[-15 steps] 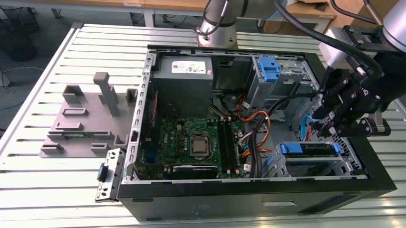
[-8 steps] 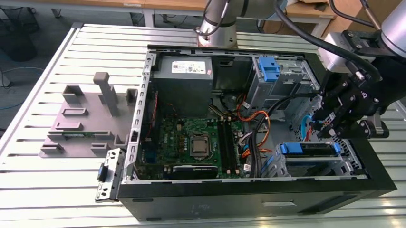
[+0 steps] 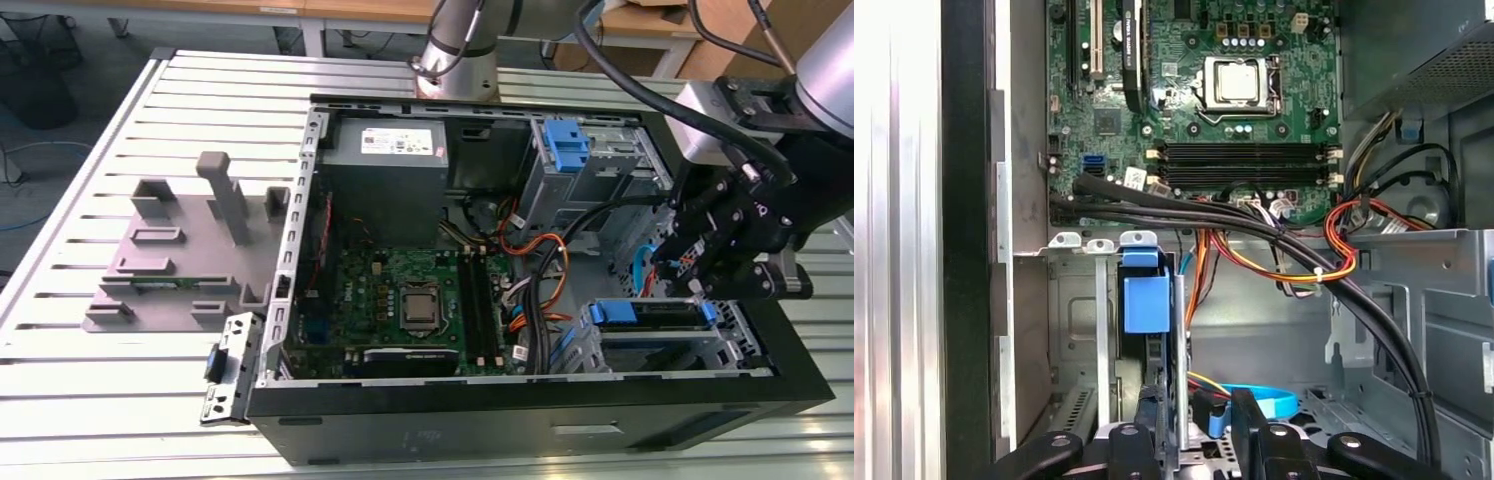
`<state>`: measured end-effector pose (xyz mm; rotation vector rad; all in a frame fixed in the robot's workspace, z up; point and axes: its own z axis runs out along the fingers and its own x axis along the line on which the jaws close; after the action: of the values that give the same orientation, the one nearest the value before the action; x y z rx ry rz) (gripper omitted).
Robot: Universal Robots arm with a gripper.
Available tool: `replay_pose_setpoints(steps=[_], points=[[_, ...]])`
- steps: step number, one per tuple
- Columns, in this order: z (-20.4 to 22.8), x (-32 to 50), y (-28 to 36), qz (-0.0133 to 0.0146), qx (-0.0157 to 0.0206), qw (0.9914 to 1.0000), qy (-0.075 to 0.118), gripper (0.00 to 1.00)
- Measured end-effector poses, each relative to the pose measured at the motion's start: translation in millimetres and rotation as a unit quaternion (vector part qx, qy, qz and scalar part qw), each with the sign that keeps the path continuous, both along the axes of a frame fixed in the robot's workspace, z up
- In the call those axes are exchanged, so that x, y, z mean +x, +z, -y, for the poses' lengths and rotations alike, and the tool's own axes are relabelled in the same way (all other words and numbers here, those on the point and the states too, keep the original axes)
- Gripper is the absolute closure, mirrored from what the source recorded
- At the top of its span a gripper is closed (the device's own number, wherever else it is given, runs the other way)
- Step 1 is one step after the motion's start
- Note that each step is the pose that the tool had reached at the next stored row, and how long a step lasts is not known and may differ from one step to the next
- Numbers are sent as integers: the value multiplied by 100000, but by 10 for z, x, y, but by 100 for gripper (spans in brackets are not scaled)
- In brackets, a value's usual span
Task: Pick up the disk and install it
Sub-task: 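Insert the first disk wire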
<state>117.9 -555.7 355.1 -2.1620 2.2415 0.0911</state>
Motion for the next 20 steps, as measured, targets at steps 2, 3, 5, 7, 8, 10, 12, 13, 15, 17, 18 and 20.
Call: replay_pose_setpoints(steps=[2,3,5,7,8,10,12,13,15,17,18,20], points=[[3,0,-6,-1,-26,100000,0,58],[4,0,-9,-1,-22,100000,-1,58],[4,0,-11,-2,-17,100000,-1,58],[4,0,-11,-1,-20,100000,0,58],[4,0,-11,-1,-20,100000,-1,58],[4,0,-12,-2,-26,100000,0,58],[3,0,-12,-2,-26,100000,1,58],[4,0,-12,-2,-30,100000,-1,60],[4,0,-12,-2,-34,100000,-1,65],[4,0,-13,-2,-38,100000,-2,78],[4,0,-13,-2,-39,100000,1,78],[4,0,-13,-2,-44,100000,0,84]])
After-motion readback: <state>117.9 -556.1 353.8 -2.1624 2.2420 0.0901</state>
